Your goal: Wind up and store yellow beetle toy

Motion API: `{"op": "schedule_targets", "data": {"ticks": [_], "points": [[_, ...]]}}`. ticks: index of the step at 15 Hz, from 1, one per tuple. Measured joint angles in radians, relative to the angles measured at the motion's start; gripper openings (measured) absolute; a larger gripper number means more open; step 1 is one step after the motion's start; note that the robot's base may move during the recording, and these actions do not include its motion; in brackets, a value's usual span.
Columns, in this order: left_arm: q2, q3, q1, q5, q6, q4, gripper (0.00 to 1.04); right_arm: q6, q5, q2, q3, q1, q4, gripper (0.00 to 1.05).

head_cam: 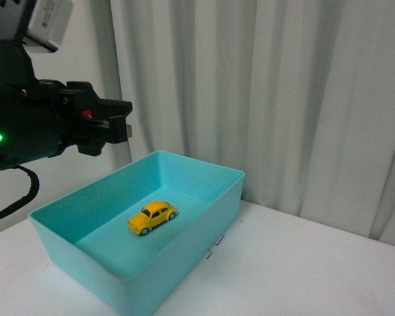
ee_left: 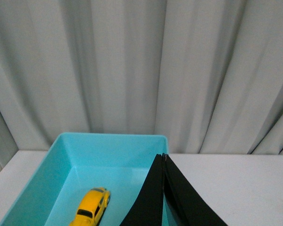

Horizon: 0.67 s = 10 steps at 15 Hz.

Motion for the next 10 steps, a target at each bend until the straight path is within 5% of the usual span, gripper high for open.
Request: {"op": "schedule_targets", "data": {"ticks": [5,7,10], "points": [[-0.171,-0.138,-0.065,-0.066,-0.003,-0.036,0.02,0.0,0.0,0.0,0.0,0.0,0.0,0.98],[-0.255,-0.173,-0.159,-0.132,-0.003,-0.07,0.02,0.0,0.0,0.0,0.0,0.0,0.0,0.98],[-0.33,-0.209,-0.148,-0.15,-0.004,-0.121,0.02,0.0,0.0,0.0,0.0,0.0,0.0,0.98]]}}
